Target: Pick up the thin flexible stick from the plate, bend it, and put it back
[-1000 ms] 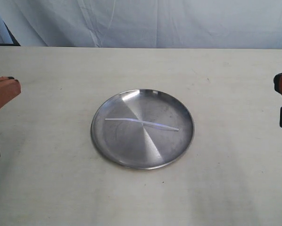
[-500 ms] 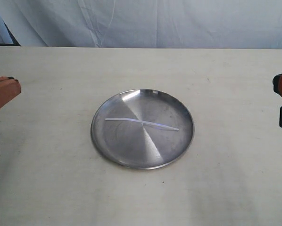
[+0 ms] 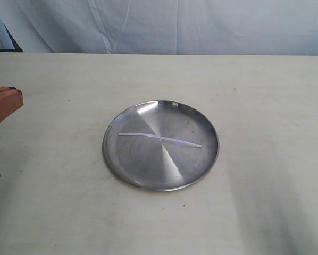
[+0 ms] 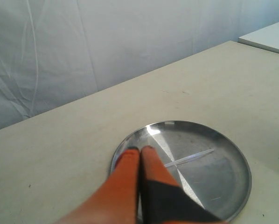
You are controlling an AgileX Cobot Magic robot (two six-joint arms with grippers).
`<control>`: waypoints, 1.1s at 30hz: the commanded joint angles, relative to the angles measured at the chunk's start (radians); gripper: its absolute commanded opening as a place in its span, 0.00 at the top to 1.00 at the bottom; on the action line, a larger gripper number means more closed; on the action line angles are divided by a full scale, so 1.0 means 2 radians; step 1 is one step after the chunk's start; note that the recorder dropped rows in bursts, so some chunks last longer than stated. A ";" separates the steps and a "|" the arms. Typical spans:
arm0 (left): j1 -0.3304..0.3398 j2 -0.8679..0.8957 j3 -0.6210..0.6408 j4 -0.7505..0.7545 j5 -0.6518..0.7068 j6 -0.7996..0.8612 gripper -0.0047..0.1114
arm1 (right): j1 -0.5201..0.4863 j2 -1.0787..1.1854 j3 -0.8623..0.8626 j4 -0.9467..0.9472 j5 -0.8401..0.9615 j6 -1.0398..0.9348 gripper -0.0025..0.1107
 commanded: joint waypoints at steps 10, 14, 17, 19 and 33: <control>0.000 -0.002 0.002 -0.002 -0.001 -0.002 0.96 | -0.103 -0.229 0.138 0.019 0.147 0.002 0.99; 0.000 -0.002 0.002 -0.002 -0.001 -0.002 0.96 | -0.103 -0.229 0.138 0.019 0.166 0.002 0.99; 0.000 -0.002 0.002 -0.002 -0.001 -0.002 0.96 | -0.103 -0.229 0.138 0.019 0.166 0.002 0.99; 0.000 -0.002 0.002 -0.002 -0.001 -0.002 0.96 | -0.103 -0.229 0.138 0.019 0.166 0.002 0.99; 0.000 -0.002 0.002 -0.003 -0.008 -0.002 0.96 | -0.103 -0.229 0.138 0.019 0.166 0.002 0.99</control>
